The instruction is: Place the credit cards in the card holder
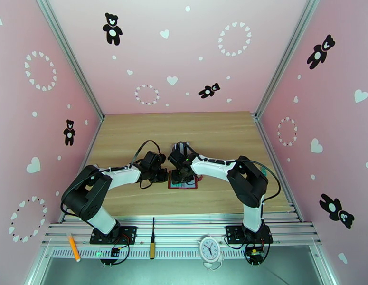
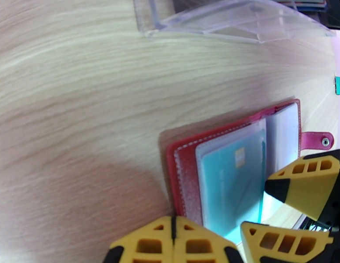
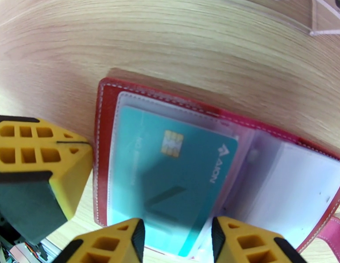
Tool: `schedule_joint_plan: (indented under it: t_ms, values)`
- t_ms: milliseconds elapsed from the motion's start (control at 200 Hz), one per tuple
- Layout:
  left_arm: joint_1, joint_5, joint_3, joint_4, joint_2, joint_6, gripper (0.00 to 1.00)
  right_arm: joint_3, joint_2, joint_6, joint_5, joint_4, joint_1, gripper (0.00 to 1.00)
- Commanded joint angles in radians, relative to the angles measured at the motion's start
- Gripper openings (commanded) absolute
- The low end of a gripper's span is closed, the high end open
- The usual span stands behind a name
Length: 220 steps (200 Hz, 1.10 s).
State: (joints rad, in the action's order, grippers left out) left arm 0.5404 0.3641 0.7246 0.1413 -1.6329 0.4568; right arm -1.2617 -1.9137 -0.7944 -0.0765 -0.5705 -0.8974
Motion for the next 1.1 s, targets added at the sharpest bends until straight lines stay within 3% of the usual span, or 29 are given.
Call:
schedule_joint_plan:
  t_ms: [0,1096]
  values:
    - [0.006,0.026,0.001,-0.012,-0.013,0.005,0.01,0.002,0.014,-0.01,-0.02,0.009,-0.009,0.47]
    - [0.014,0.024,0.004,-0.013,-0.016,0.005,0.01,-0.062,-0.043,-0.011,-0.077,0.023,-0.017,0.47]
